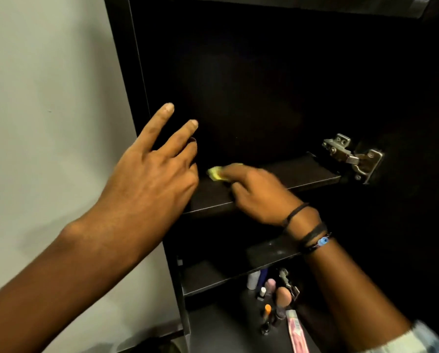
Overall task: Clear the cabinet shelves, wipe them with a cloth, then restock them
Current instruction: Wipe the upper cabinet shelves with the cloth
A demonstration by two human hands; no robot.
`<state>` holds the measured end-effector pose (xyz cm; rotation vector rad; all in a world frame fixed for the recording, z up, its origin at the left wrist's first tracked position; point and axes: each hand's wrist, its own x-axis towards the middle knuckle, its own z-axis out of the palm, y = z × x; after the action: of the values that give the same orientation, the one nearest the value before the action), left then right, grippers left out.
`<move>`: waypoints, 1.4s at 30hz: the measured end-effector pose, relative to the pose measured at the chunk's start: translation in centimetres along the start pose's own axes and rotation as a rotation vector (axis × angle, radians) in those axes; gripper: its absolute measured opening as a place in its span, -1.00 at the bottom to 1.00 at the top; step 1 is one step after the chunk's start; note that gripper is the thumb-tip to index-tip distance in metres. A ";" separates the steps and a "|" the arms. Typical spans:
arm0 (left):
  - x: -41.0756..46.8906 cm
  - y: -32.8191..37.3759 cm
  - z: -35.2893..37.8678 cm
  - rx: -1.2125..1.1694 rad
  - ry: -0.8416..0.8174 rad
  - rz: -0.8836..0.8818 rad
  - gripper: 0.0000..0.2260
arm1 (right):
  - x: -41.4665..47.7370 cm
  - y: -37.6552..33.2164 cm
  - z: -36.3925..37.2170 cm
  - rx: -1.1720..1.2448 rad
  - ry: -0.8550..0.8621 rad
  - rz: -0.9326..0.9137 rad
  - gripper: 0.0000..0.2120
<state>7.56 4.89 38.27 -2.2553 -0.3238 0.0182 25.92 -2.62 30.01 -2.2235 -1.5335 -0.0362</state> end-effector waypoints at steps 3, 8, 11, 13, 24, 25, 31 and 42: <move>-0.2 -0.2 -0.7 -0.072 -0.028 -0.007 -0.45 | -0.3 -5.0 2.0 0.025 -0.013 -0.214 -0.68; -0.9 -0.1 1.1 -0.203 0.178 -0.057 -0.40 | 1.7 -4.7 1.5 0.020 0.016 -0.051 -0.70; -0.6 0.5 1.3 -0.310 0.192 -0.098 -0.46 | -0.8 -7.6 2.8 0.003 0.055 -0.191 -0.85; -0.4 1.3 1.2 -0.268 0.180 -0.073 -0.50 | -3.1 -7.7 2.4 -0.002 0.074 -0.251 -0.80; 2.3 4.5 3.5 -0.280 0.061 0.015 -0.48 | -2.6 8.7 -4.7 -0.386 0.137 0.490 -0.73; 2.6 4.8 3.8 -0.301 0.072 0.008 -0.47 | -1.7 8.7 -4.6 -0.358 0.133 0.492 -0.75; 3.2 5.0 4.6 -0.347 0.070 -0.019 -0.49 | -1.0 4.2 -1.4 0.017 0.000 0.065 -0.55; 0.0 2.4 1.8 -0.418 0.181 0.020 -0.47 | 1.1 -0.1 -0.6 0.117 -0.018 -0.049 -0.74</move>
<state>7.89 4.76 35.24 -2.6495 -0.2215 -0.2640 26.39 -1.88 30.85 -2.1004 -1.5587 0.0579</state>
